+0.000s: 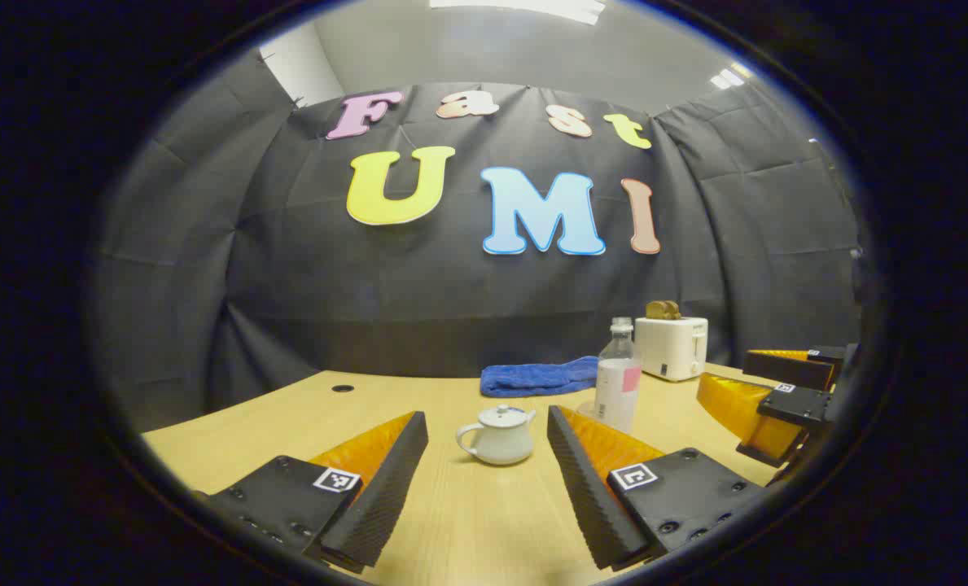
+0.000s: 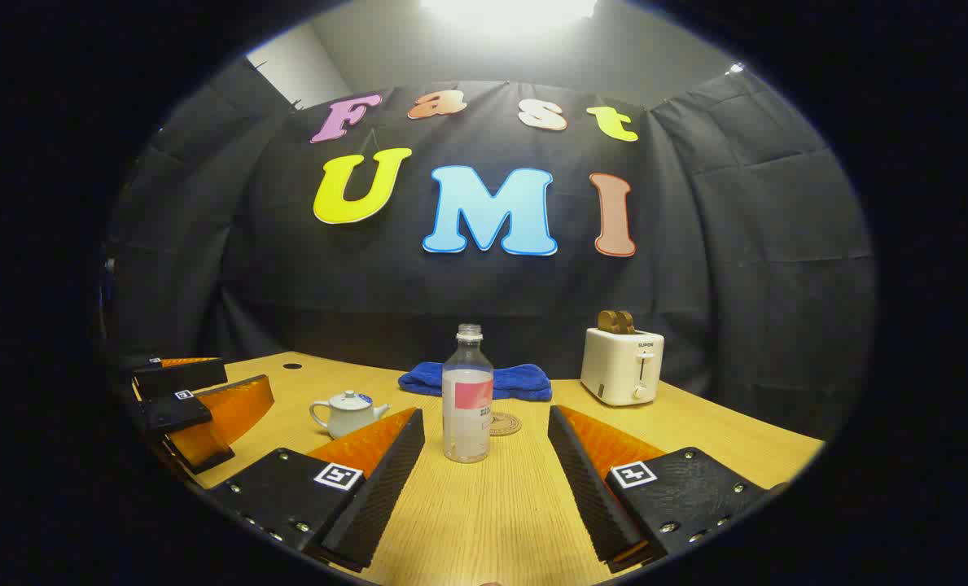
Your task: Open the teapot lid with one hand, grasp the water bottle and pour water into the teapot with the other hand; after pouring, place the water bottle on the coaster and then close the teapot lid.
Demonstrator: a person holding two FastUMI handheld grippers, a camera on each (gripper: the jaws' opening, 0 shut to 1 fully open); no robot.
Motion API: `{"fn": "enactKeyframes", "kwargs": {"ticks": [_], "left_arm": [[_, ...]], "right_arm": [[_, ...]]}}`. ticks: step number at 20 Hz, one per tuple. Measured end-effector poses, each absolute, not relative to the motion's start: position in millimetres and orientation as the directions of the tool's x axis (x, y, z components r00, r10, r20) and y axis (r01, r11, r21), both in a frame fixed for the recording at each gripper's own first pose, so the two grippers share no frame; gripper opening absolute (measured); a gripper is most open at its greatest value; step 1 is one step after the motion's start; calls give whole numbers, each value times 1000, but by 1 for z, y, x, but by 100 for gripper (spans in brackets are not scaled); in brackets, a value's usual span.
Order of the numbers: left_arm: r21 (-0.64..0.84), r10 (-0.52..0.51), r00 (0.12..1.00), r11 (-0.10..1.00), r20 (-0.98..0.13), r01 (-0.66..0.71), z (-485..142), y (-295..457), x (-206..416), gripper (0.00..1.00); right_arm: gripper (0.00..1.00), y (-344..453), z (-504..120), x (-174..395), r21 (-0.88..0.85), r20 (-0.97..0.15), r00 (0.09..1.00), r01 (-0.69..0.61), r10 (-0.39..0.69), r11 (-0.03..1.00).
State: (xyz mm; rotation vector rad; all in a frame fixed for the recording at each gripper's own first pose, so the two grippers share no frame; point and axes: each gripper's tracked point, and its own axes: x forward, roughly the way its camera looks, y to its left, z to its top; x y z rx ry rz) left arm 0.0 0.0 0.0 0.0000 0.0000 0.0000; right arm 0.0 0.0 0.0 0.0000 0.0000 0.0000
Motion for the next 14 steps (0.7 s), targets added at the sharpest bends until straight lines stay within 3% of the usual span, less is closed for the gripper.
{"fn": "enactKeyframes", "kwargs": {"ticks": [5,14], "left_arm": [[14,-20,1000,1000,5,20,14,-3,-12,97],[18,-32,999,999,12,32,24,-9,-21,97]], "right_arm": [[95,-2,3,-14,35,-38,999,-5,6,999],[95,-4,23,-28,-13,7,1000,0,0,1000]]}}
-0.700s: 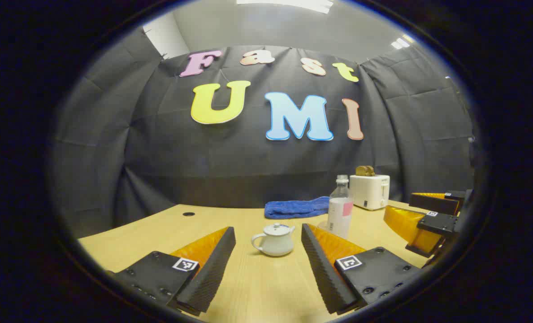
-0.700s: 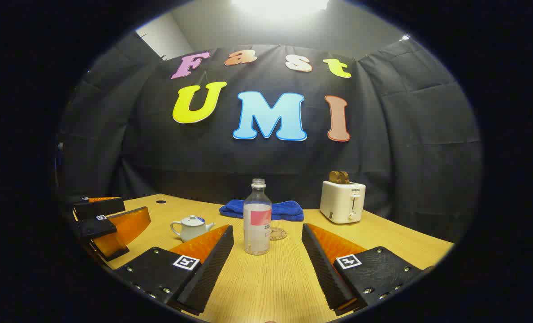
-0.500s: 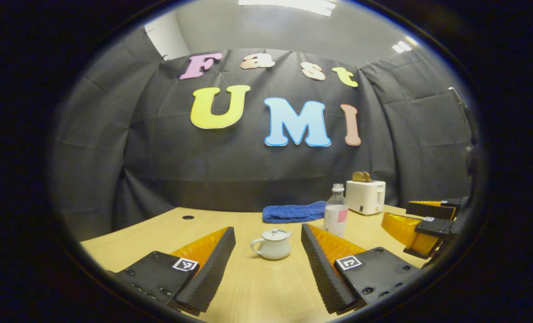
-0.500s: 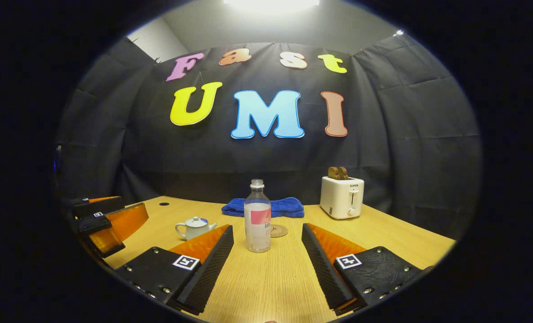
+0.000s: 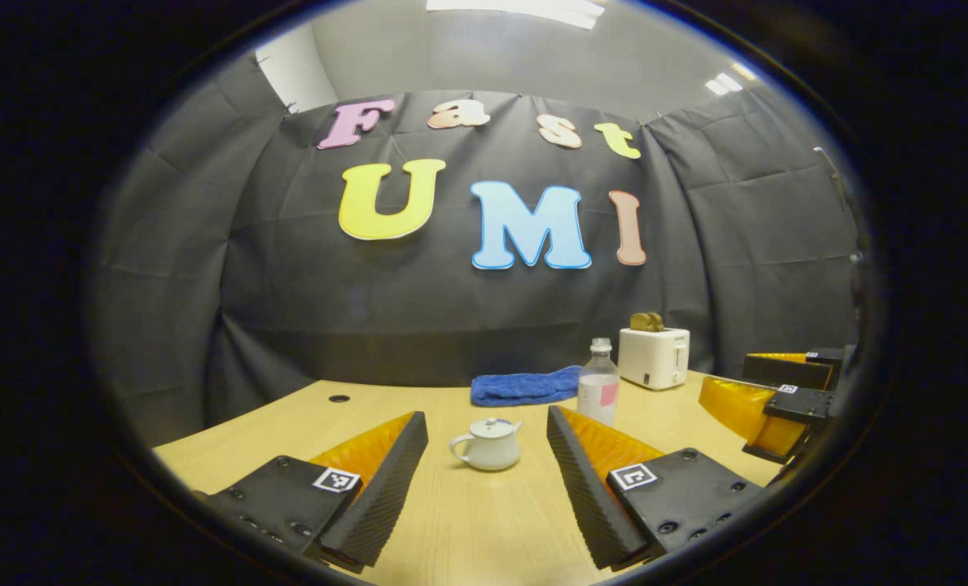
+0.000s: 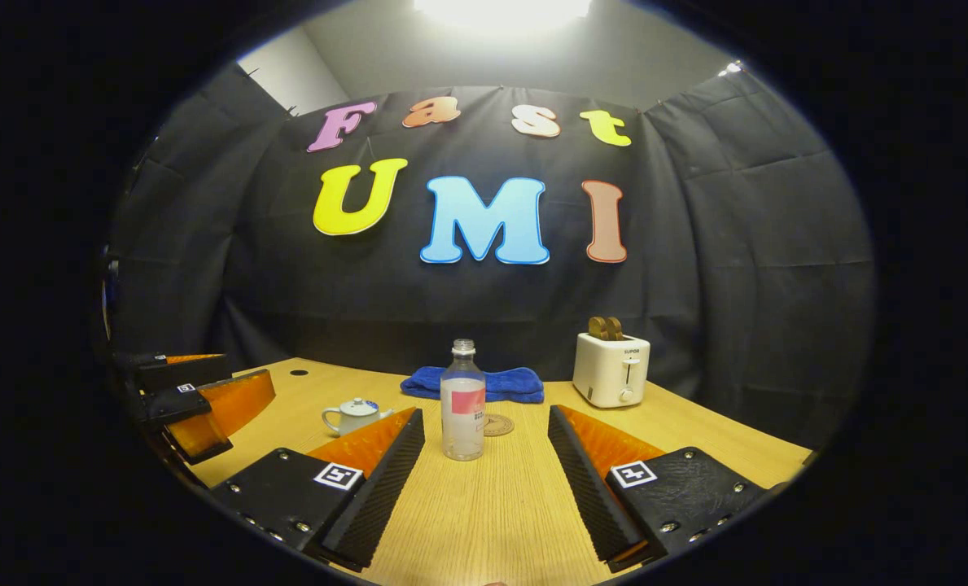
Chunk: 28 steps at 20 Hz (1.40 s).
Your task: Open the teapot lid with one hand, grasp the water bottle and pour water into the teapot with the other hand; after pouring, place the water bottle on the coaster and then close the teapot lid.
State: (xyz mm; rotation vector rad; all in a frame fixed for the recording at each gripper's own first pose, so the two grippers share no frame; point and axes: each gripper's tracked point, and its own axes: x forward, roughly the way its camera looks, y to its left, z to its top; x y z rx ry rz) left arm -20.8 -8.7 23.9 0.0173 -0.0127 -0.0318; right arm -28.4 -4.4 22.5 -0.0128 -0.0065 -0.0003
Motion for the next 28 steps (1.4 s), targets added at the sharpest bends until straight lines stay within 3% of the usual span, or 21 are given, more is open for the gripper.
{"fn": "enactKeyframes", "kwargs": {"ticks": [14,28], "left_arm": [[-27,-85,995,996,-59,84,4,-13,42,97],[-53,-192,972,981,-138,187,-33,-23,160,97]], "right_arm": [[95,6,25,32,17,-34,998,-50,50,999],[95,11,-18,131,-24,-211,977,-23,17,999]]}}
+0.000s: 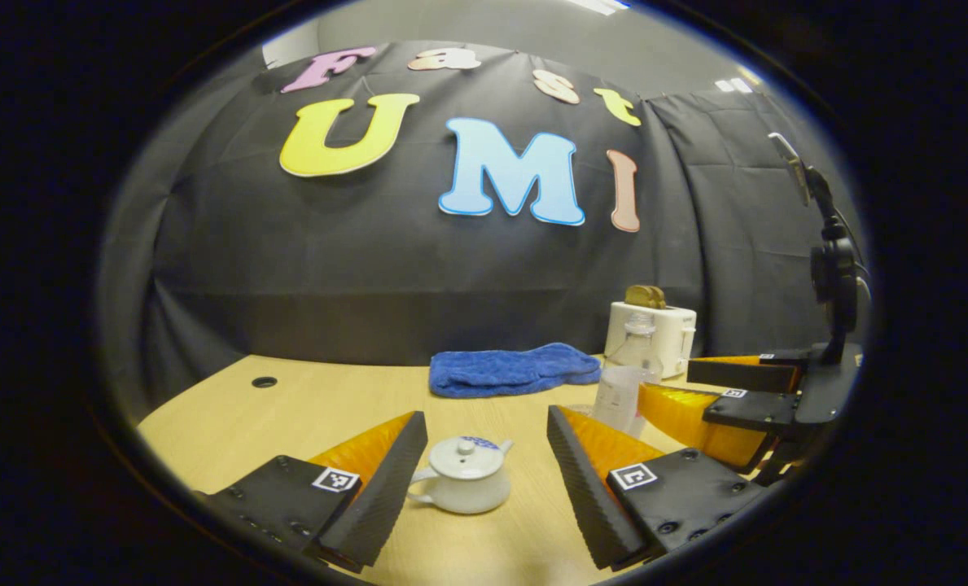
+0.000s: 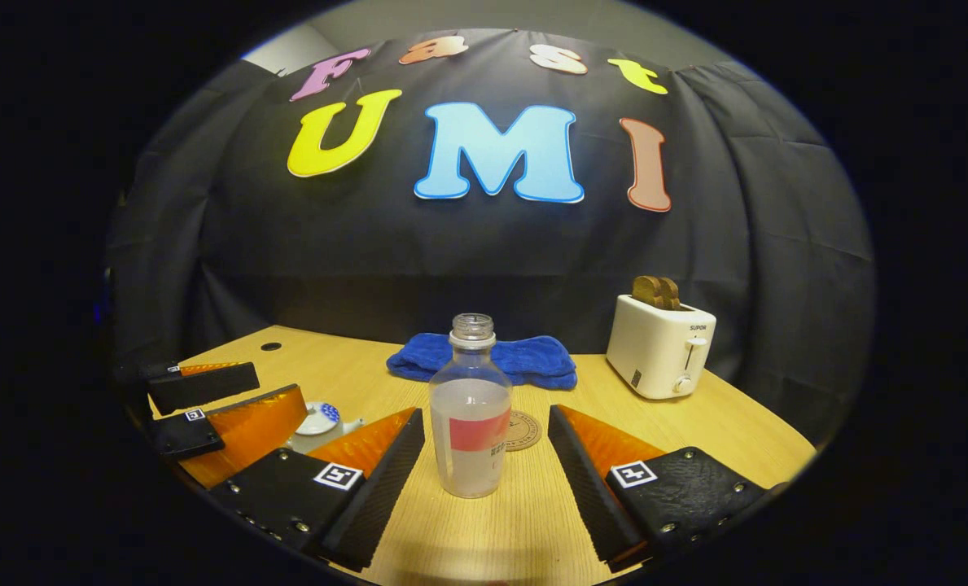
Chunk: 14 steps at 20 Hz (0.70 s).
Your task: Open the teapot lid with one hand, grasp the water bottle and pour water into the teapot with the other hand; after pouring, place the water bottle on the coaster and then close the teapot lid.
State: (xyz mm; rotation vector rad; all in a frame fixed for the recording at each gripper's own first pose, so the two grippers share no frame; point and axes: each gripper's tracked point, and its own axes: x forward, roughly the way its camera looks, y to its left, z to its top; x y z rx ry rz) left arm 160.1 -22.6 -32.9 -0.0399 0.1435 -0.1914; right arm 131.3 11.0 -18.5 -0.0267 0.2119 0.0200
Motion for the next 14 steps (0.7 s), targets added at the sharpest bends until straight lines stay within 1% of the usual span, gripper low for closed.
{"fn": "enactKeyframes", "kwargs": {"ticks": [5,8,9,11,13,14], "left_arm": [[-57,-195,964,981,-183,187,-51,-18,188,97],[-65,-193,959,981,-209,183,-61,-14,204,97],[-68,-195,957,981,-216,184,-66,-14,206,95],[-66,-206,949,978,-239,196,-77,-19,210,82],[-36,-197,945,980,-262,195,-85,-19,214,71],[-27,-190,947,981,-258,190,-85,-18,217,70]], "right_arm": [[95,21,-44,155,8,-281,959,-37,38,999],[95,28,-59,165,9,-301,953,-43,44,999],[95,29,-62,166,6,-304,951,-49,48,999],[95,29,-65,170,-16,-296,954,-51,44,999],[95,28,-68,172,-28,-294,955,-47,37,998],[95,30,-72,172,-23,-303,952,-52,43,998]]}}
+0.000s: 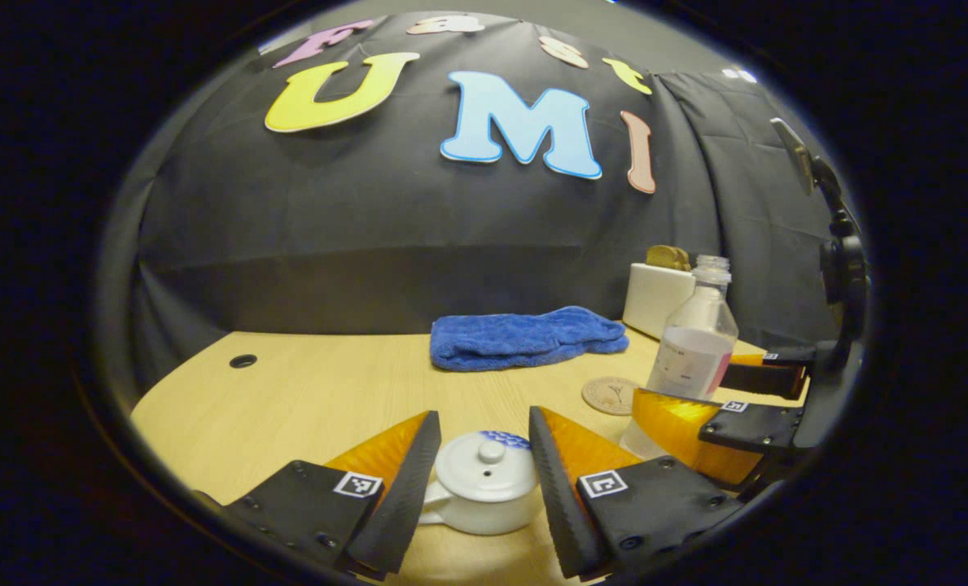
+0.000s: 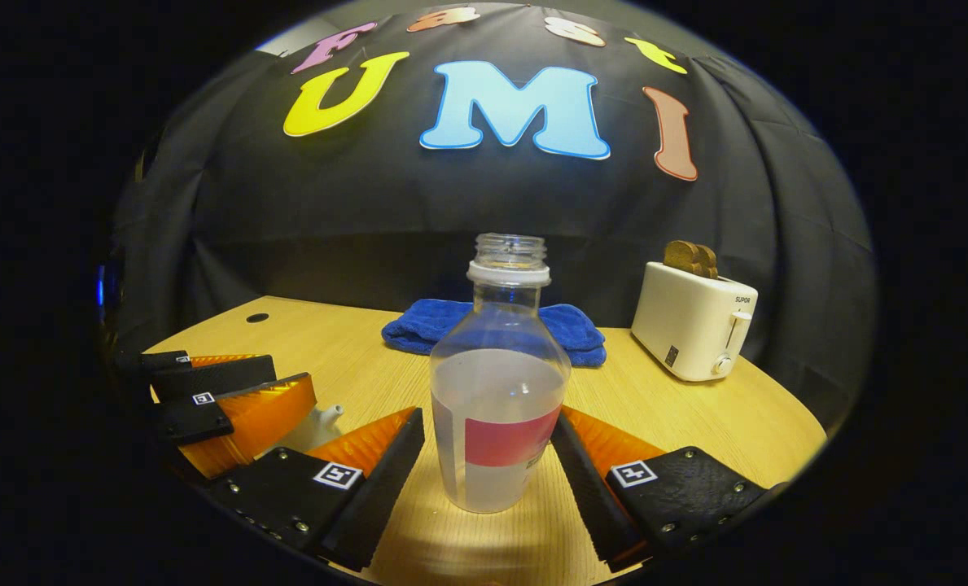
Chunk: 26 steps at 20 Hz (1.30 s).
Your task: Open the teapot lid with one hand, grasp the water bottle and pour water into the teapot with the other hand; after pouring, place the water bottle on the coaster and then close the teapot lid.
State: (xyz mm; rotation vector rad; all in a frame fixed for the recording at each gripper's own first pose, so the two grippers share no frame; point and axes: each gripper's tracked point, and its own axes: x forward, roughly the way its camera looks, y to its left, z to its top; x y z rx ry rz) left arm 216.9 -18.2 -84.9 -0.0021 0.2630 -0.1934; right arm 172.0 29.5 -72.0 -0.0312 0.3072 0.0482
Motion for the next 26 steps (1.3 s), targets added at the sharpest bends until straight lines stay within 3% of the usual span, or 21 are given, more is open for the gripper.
{"fn": "enactKeyframes", "kwargs": {"ticks": [2,4,5,7,10,12,13,19,26], "left_arm": [[-17,-181,951,983,-252,183,-83,-16,219,72],[-7,-164,956,986,-243,167,-79,-13,219,62],[-3,-158,957,987,-245,162,-81,-12,219,44],[10,-154,957,987,-247,161,-81,-14,219,43],[2,-164,958,986,-237,169,-81,-19,220,24],[-9,-173,961,985,-216,175,-87,-21,233,25],[-22,-177,961,984,-211,176,-77,-20,220,14],[-84,-198,969,979,-147,187,-60,-15,218,14],[-37,-169,983,985,-78,166,-28,18,206,14]], "right_arm": [[95,29,-79,171,-14,-325,944,-57,50,998],[95,29,-81,171,-10,-335,941,-58,51,998],[95,28,-81,171,-9,-337,940,-56,50,998],[96,29,-81,170,-4,-339,939,-60,55,998],[96,31,-81,169,0,-337,939,-67,63,998],[95,32,-83,169,-2,-341,938,-69,64,998],[96,32,-84,169,-3,-343,937,-69,64,998],[95,29,-86,170,-10,-346,937,-60,53,998],[95,33,-90,171,-28,-339,939,-60,47,998]]}}
